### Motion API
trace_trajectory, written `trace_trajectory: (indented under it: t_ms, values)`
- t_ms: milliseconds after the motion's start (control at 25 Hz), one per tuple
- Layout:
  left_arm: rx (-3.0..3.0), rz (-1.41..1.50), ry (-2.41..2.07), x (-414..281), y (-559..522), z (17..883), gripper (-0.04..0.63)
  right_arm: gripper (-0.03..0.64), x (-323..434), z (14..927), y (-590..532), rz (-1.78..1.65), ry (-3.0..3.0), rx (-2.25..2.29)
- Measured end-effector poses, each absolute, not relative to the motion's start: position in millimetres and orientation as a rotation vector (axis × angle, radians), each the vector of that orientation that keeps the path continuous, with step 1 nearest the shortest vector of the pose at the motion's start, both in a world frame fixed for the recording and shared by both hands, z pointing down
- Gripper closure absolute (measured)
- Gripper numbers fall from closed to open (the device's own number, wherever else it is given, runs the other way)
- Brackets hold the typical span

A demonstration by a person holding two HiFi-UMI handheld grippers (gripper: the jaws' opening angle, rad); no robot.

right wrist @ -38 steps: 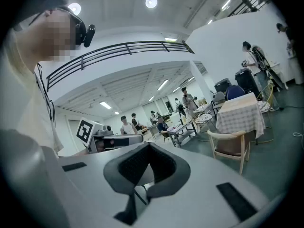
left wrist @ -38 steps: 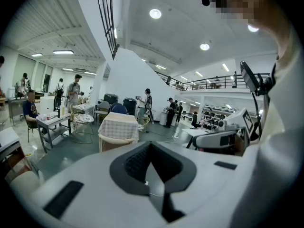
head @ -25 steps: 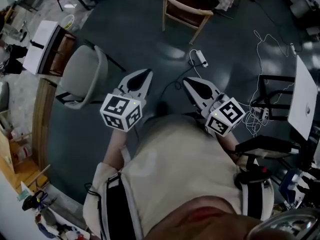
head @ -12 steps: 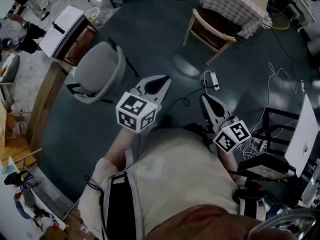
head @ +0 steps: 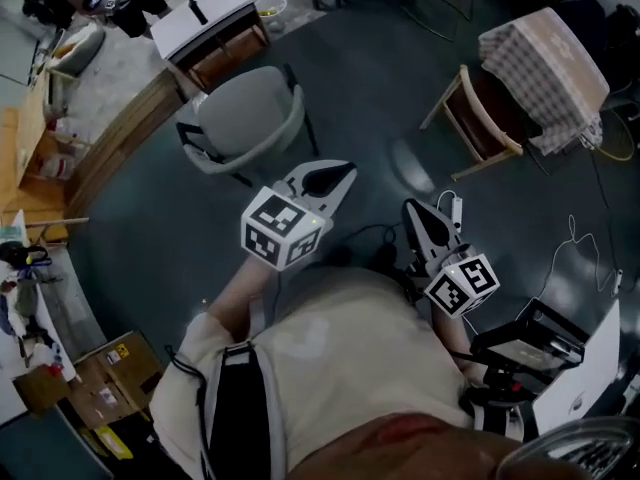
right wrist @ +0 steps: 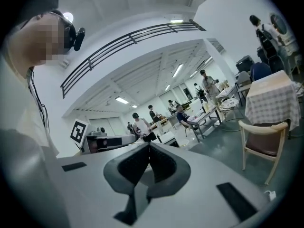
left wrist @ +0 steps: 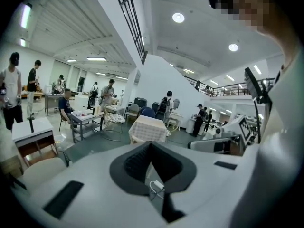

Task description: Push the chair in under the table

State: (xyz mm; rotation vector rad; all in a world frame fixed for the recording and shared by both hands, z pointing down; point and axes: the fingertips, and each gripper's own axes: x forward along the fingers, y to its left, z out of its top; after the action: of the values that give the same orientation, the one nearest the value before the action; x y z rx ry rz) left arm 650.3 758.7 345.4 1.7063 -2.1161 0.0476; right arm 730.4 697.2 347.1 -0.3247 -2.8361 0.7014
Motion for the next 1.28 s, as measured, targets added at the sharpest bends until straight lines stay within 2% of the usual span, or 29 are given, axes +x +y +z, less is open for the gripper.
trace_trajectory:
  t_ms: [200, 440, 840, 1000, 1280]
  values:
    - [1.665, -0.269, -2.125, 654.3, 741.6, 316.8, 0.589, 0.606, 717.0, 341.8, 677.6, 0.752, -2.796, -0.519]
    - [1.51, -0.1, -2.338, 660.6, 730.4, 304.5, 0.589, 0.606, 713.2, 320.9, 663.3, 0.753, -2.733, -0.784]
    - [1.253, -0.111, -2.509, 668.8, 770.0, 291.6, 0.589, 0.606, 703.4, 275.8, 709.8, 0.547, -2.668, -1.189]
    - [1.232, -0.177, -2.541, 652.7, 768.3, 285.0, 0.589, 0.606, 700.5, 265.5, 719.0, 0.388, -2.713, -1.259]
    - [1.312, -0.135, -2.548, 598.4, 740.3, 291.2, 0.589, 0.606, 649.8, 268.3, 696.3, 0.487, -2.701, -1.237]
